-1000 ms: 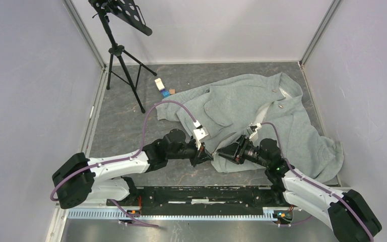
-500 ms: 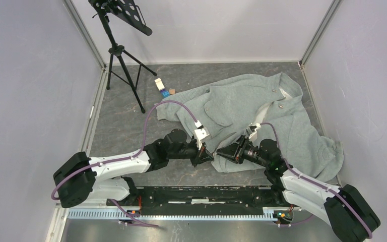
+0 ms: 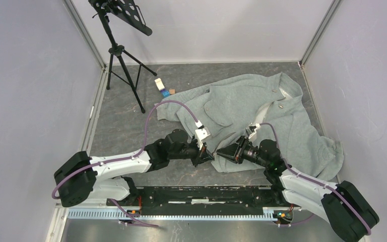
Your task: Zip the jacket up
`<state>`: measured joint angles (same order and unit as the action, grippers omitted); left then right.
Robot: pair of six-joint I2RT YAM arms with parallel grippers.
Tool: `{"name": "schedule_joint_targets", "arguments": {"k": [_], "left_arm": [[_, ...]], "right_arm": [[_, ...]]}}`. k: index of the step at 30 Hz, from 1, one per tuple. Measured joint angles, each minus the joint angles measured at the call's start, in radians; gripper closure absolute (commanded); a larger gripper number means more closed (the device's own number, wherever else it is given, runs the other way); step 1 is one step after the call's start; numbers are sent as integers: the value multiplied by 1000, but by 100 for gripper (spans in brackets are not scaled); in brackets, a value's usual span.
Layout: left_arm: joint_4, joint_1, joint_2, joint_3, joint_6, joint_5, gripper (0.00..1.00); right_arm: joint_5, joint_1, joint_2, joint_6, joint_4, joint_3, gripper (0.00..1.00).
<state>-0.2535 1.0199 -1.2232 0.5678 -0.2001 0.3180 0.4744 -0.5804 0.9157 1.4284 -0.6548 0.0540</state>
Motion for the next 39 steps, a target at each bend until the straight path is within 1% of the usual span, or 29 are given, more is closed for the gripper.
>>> {"name": "schedule_joint_targets", "arguments": {"k": [10, 11, 13, 16, 17, 20, 22, 24, 26, 27, 29, 31, 33, 35, 39], "left_arm": [[-1, 6, -10, 4, 0, -3, 98], [-1, 7, -11, 4, 0, -3, 98], [-2, 10, -11, 4, 0, -3, 98], [-2, 10, -11, 4, 0, -3, 98], [-2, 10, -11, 5, 0, -3, 98], [-5, 10, -11, 5, -1, -3, 97], [-5, 10, -13, 5, -5, -5, 85], [-5, 11, -14, 5, -16, -7, 63], [-7, 11, -14, 5, -40, -11, 44], [-10, 12, -14, 5, -59, -12, 38], [-19, 13, -8, -2, -95, -12, 31], [-25, 14, 18, -22, -135, -14, 21], [-23, 14, 57, -41, -171, -21, 15], [-15, 12, 102, -50, -209, -36, 10], [26, -15, 163, -42, -299, -85, 8]], "right_arm": [[7, 0, 29, 8, -40, 0, 69], [8, 0, 32, 8, -42, 0, 71], [11, 0, 35, 8, -48, -1, 79], [14, 0, 39, 11, -74, -8, 97], [14, 0, 39, 12, -84, -12, 100], [14, 0, 39, 6, -93, -17, 100], [14, 0, 39, -11, -93, -17, 100], [13, 0, 38, -47, -92, -17, 100], [5, 0, 29, -124, -77, -13, 100], [-6, 0, 22, -167, -62, -10, 100], [-27, 0, 3, -266, -32, -7, 100], [-55, 0, -20, -377, 3, -7, 100], [-72, 0, -33, -481, 34, -7, 100], [-84, 0, -38, -574, 64, -6, 100], [-91, 0, -50, -722, 113, -6, 100]]}}
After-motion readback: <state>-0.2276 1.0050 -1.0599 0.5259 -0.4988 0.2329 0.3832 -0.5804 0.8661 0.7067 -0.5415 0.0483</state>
